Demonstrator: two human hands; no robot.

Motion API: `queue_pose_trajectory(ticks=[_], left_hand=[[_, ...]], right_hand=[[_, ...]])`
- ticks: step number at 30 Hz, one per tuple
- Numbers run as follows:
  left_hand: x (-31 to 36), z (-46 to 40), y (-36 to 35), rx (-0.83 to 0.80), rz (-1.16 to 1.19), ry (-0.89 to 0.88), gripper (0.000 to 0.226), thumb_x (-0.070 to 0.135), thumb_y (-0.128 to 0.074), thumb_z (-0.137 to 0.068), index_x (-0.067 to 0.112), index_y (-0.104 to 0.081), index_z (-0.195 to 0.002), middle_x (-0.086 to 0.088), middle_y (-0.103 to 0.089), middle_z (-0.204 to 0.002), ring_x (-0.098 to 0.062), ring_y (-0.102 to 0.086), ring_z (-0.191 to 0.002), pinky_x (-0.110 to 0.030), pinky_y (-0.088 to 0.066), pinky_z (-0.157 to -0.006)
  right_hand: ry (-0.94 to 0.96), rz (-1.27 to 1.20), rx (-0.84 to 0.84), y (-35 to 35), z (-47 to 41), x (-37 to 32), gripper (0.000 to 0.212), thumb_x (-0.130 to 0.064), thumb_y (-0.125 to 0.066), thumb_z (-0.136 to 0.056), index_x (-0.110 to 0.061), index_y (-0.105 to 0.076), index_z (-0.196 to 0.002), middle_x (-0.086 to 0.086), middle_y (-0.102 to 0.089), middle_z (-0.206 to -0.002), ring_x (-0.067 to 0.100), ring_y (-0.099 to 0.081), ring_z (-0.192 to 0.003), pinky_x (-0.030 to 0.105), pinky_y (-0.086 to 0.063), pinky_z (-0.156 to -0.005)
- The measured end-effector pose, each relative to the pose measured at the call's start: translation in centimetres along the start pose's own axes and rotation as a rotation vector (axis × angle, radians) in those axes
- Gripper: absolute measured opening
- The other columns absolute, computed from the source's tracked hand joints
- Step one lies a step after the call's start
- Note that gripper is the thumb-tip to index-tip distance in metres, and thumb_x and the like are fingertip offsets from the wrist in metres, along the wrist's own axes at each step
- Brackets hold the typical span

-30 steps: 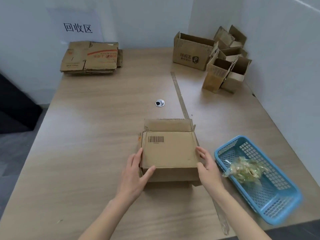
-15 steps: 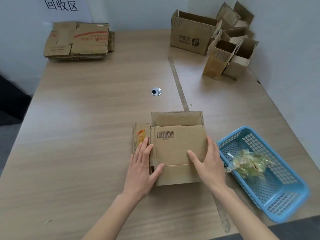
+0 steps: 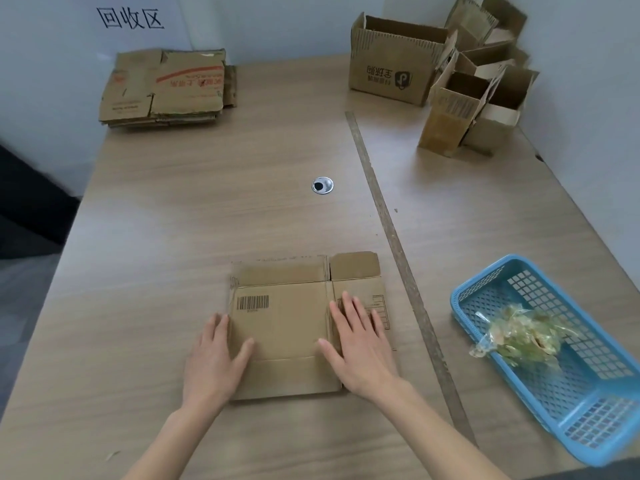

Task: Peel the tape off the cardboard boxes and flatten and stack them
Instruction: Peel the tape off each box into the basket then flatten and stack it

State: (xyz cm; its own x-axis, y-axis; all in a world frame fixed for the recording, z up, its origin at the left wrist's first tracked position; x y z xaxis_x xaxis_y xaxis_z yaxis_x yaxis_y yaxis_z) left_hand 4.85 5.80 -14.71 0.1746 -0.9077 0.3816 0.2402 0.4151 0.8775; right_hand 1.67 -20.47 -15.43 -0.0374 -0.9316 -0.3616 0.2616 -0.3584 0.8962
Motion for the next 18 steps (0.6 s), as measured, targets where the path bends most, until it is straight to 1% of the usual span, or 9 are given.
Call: queue_pose_trajectory(ticks=[3, 6, 7, 9, 11, 12, 14, 15, 18], left_hand=[[0.9, 0.0, -0.8, 0.05, -0.079, -0.087, 0.085, 0.05, -0.056, -0.098, 0.011, -0.016, -0.162, -0.004, -0.01, -0.171, -0.026, -0.017, -0.155, -0.042, -0.022, -0.124], [3.1, -0.6, -1.3, 0.086, -0.157, -0.295, 0.078, 0.041, -0.058, -0.099, 0.015, -0.02, -0.162, 0.001, -0.002, -0.171, -0.021, -0.004, -0.158, -0.039, -0.004, -0.128], [3.8, -0.9, -1.7, 0.07, -0.194, -0.352, 0.073, 0.043, -0.056, -0.1, 0.014, -0.027, -0.161, 0.002, 0.0, -0.171, -0.019, 0.0, -0.158, -0.04, -0.002, -0.128], [4.8, -1.7, -2.5, 0.044, -0.23, -0.406, 0.065, 0.048, -0.05, -0.101, 0.012, -0.039, -0.154, 0.0, 0.001, -0.17, -0.017, 0.003, -0.157, -0.044, -0.001, -0.128], [5.7, -2.4, -3.0, 0.042, -0.256, -0.425, 0.061, 0.057, -0.038, -0.099, 0.014, -0.049, -0.141, -0.001, -0.001, -0.171, -0.017, 0.003, -0.157, -0.05, -0.003, -0.127], [6.0, -2.7, -3.2, 0.05, -0.277, -0.436, 0.062, 0.061, -0.034, -0.097, 0.015, -0.053, -0.133, -0.003, -0.005, -0.171, -0.019, 0.0, -0.157, -0.056, -0.004, -0.126], [6.4, -3.0, -3.7, 0.085, -0.322, -0.456, 0.063, 0.064, -0.034, -0.092, 0.012, -0.055, -0.122, -0.007, -0.017, -0.17, -0.025, -0.013, -0.157, -0.068, -0.009, -0.121], [6.4, -3.2, -4.0, 0.098, -0.346, -0.458, 0.065, 0.065, -0.036, -0.09, 0.012, -0.055, -0.123, -0.008, -0.021, -0.169, -0.028, -0.017, -0.156, -0.07, -0.01, -0.119], [6.0, -3.4, -4.8, 0.13, -0.414, -0.45, 0.079, 0.068, -0.038, -0.089, 0.016, -0.045, -0.148, -0.008, -0.023, -0.168, -0.029, -0.021, -0.155, -0.072, -0.012, -0.117]], right_hand=[[-0.008, 0.09, 0.033, -1.0, -0.1, 0.0, 0.073, -0.064, -0.023, -0.101, -0.026, -0.01, -0.162, -0.001, 0.008, -0.171, 0.019, 0.008, -0.157, 0.046, 0.003, -0.127], [0.014, 0.102, 0.192, 0.5, -1.2, 0.2, 0.061, -0.063, -0.033, -0.098, -0.024, -0.047, -0.143, 0.002, -0.04, -0.154, 0.026, -0.036, -0.144, 0.043, -0.024, -0.121], [0.032, 0.118, 0.224, 0.9, -1.7, 0.3, 0.057, -0.062, -0.037, -0.096, -0.024, -0.052, -0.135, 0.002, -0.046, -0.145, 0.026, -0.043, -0.137, 0.042, -0.029, -0.117], [0.059, 0.158, 0.201, 0.9, -2.6, 0.7, 0.058, -0.063, -0.037, -0.096, -0.024, -0.049, -0.137, 0.004, -0.043, -0.146, 0.028, -0.039, -0.141, 0.045, -0.025, -0.12], [0.077, 0.185, 0.127, 0.0, -3.1, 1.2, 0.066, -0.063, -0.03, -0.098, -0.032, -0.028, -0.156, 0.005, -0.019, -0.166, 0.027, -0.014, -0.155, 0.051, -0.011, -0.125], [0.088, 0.189, 0.115, -0.5, -3.2, 1.4, 0.068, -0.062, -0.029, -0.098, -0.038, -0.015, -0.16, 0.003, -0.006, -0.17, 0.026, -0.003, -0.157, 0.053, -0.006, -0.125], [0.1, 0.182, 0.13, -1.1, -3.4, 1.5, 0.069, -0.059, -0.032, -0.098, -0.044, -0.007, -0.161, 0.002, 0.002, -0.171, 0.025, 0.002, -0.158, 0.057, -0.006, -0.124], [0.102, 0.178, 0.14, -1.2, -3.4, 1.5, 0.07, -0.057, -0.035, -0.098, -0.044, -0.008, -0.161, 0.001, 0.0, -0.171, 0.026, 0.0, -0.158, 0.059, -0.008, -0.124], [0.127, 0.193, 0.172, -1.5, -3.5, 1.6, 0.072, -0.056, -0.039, -0.097, -0.039, -0.012, -0.162, -0.005, -0.005, -0.171, 0.027, -0.005, -0.158, 0.061, -0.013, -0.122]])
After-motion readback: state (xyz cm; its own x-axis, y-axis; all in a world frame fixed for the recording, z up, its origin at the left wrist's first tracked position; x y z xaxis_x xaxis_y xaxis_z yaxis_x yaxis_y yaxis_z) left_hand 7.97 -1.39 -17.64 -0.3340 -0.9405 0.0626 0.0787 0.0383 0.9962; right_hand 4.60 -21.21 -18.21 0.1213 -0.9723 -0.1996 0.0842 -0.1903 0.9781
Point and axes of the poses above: each hand's wrist, its own z-axis away from the middle knuckle, its own y-axis out of the back of the hand, x = y × z, the point moved 5 cm from there along -z, towards the middle knuckle
